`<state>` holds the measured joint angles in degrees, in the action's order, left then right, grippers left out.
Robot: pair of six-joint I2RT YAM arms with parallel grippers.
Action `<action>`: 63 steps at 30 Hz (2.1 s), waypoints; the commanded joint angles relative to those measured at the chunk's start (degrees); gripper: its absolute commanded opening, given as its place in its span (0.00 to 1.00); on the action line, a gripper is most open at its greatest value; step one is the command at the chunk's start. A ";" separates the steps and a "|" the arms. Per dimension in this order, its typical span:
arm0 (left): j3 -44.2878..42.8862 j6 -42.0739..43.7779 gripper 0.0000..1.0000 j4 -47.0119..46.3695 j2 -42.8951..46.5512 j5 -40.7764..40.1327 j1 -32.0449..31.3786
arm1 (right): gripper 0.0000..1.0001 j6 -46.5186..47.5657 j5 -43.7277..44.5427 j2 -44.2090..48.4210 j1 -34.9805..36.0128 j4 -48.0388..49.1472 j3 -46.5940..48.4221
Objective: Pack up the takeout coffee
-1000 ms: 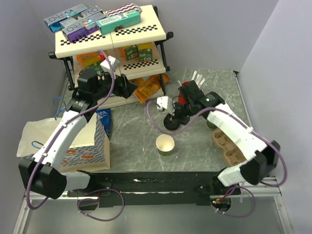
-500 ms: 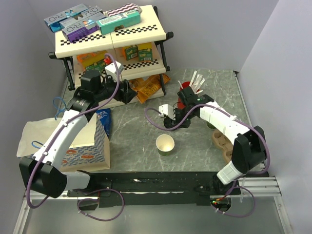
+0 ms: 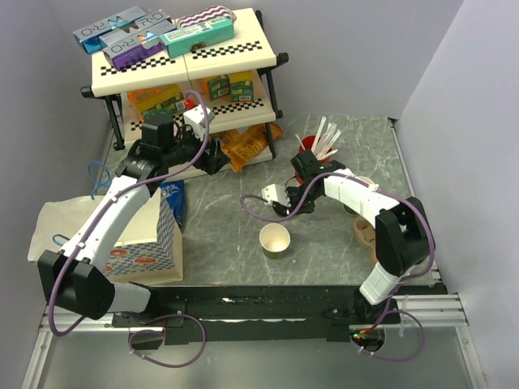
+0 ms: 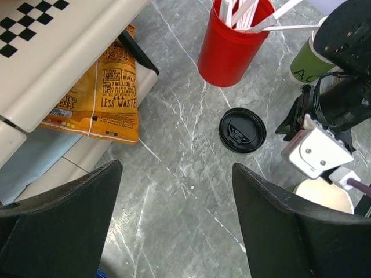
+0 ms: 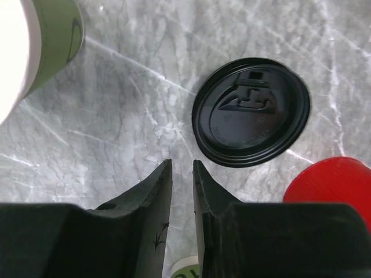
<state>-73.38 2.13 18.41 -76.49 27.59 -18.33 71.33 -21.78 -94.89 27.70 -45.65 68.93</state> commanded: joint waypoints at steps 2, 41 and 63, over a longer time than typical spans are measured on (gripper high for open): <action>-2.90 0.51 0.83 -1.01 -0.42 0.27 -0.22 | 0.28 5.31 0.16 -1.43 -0.37 0.47 -1.51; -3.61 -0.02 0.84 -1.98 -3.05 0.80 -0.48 | 0.10 5.84 0.69 -6.80 -0.46 2.49 2.18; -3.43 -0.64 0.84 -2.59 -3.93 1.23 -0.48 | 0.35 7.68 -0.10 -4.33 -0.37 4.86 2.53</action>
<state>-75.02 2.09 17.91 -80.53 27.62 -18.59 77.06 -20.60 -100.53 27.68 -42.13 69.76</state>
